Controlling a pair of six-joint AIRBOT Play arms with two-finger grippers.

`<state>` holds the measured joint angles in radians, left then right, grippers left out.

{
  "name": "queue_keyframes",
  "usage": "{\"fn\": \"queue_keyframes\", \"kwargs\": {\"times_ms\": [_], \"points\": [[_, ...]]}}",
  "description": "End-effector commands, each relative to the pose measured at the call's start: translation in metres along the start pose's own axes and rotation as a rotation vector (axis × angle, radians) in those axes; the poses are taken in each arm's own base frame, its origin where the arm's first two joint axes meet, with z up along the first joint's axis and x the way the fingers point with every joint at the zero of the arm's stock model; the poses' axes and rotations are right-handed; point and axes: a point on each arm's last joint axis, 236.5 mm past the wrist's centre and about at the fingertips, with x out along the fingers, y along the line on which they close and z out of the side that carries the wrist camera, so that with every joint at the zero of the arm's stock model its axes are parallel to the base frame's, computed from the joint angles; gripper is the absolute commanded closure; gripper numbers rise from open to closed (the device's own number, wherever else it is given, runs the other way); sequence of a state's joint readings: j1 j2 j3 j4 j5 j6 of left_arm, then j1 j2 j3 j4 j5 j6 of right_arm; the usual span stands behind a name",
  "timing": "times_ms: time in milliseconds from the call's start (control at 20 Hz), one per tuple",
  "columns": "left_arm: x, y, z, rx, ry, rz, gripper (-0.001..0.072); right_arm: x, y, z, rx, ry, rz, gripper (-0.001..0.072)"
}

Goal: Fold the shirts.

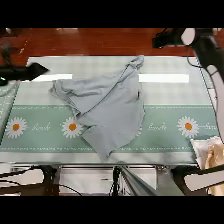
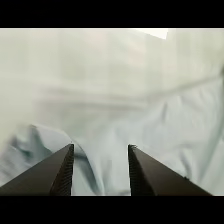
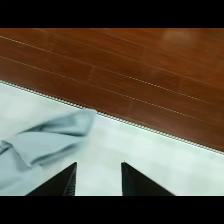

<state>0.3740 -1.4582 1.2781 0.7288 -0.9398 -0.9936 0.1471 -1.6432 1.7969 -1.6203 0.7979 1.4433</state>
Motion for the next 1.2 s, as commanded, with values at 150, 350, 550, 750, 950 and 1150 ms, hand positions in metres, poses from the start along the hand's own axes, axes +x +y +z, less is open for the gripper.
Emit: {"fn": "queue_keyframes", "kwargs": {"times_ms": [150,350,550,750,950,1150], "points": [[-0.018,0.065,-0.008,0.015,0.133,0.078,0.0154,-0.064,-0.026,-0.052,0.080,0.268,-0.008,0.0223],[0.026,0.086,-0.084,-0.239,0.376,-0.035,0.0089,-0.070,-0.012,-0.068,0.115,0.337,0.069,0.0223],[0.053,0.098,-0.090,-0.330,0.377,-0.066,0.0096,-0.072,-0.008,-0.073,0.117,0.359,0.083,0.0224],[0.064,0.109,-0.087,-0.343,0.404,-0.027,0.0100,-0.072,-0.008,-0.073,0.113,0.360,0.083,0.0226],[0.072,0.108,-0.092,-0.292,0.464,0.035,0.0118,-0.072,-0.008,-0.073,0.116,0.361,0.084,0.0226],[0.078,0.091,-0.114,-0.232,0.596,0.050,0.0224,-0.072,-0.008,-0.073,0.122,0.362,0.082,0.0226]]}}
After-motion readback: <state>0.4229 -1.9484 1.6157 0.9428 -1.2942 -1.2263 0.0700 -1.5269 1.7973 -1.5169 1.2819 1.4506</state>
